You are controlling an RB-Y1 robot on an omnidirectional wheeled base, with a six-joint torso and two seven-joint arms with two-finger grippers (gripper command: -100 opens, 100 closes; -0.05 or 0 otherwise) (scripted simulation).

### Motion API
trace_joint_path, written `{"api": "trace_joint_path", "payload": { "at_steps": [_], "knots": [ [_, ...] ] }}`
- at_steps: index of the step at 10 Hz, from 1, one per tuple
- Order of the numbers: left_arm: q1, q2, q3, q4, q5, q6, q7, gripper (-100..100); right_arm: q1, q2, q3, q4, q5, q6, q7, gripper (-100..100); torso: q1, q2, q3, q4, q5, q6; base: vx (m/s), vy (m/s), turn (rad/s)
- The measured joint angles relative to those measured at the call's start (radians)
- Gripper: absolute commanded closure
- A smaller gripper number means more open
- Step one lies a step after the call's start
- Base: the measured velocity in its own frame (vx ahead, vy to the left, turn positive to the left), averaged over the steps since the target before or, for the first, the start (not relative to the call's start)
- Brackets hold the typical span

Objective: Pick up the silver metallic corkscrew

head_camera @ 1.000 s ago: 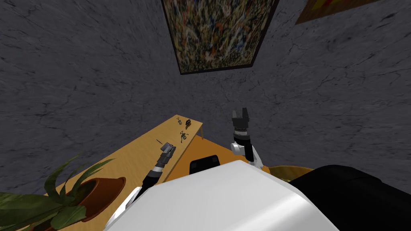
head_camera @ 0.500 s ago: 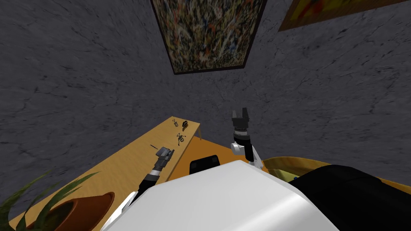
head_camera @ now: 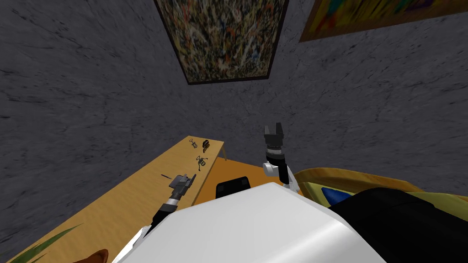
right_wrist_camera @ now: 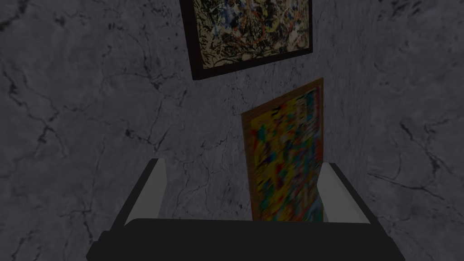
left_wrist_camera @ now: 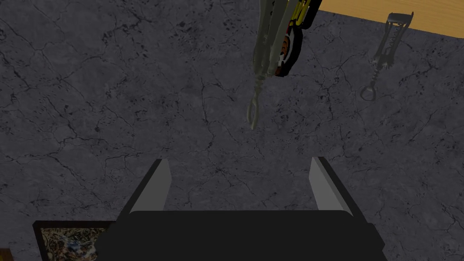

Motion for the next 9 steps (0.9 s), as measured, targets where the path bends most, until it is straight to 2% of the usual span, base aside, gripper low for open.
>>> {"api": "trace_joint_path", "payload": {
  "at_steps": [5,7,9],
  "knots": [
    [-0.031,0.007,-0.004,0.156,0.007,-0.058,-0.080,-100,0.000,0.000,0.000,0.000,0.000,0.000,0.000,0,0.001,-0.002,-0.001,0.000,0.000,0.000,0.043,0.019,-0.208],
    [-0.032,0.010,-0.003,0.191,0.011,-0.067,-0.105,-100,0.000,0.000,0.000,0.000,0.000,0.000,0.000,0,0.000,-0.002,-0.001,0.000,0.000,0.000,0.051,0.016,-0.160],
    [-0.056,0.004,-0.005,0.270,0.011,-0.095,-0.127,-100,0.000,0.000,0.000,0.000,0.000,0.000,0.000,0,-0.001,-0.002,-0.001,0.000,0.000,-0.001,0.057,0.014,-0.181]
  ]
}}
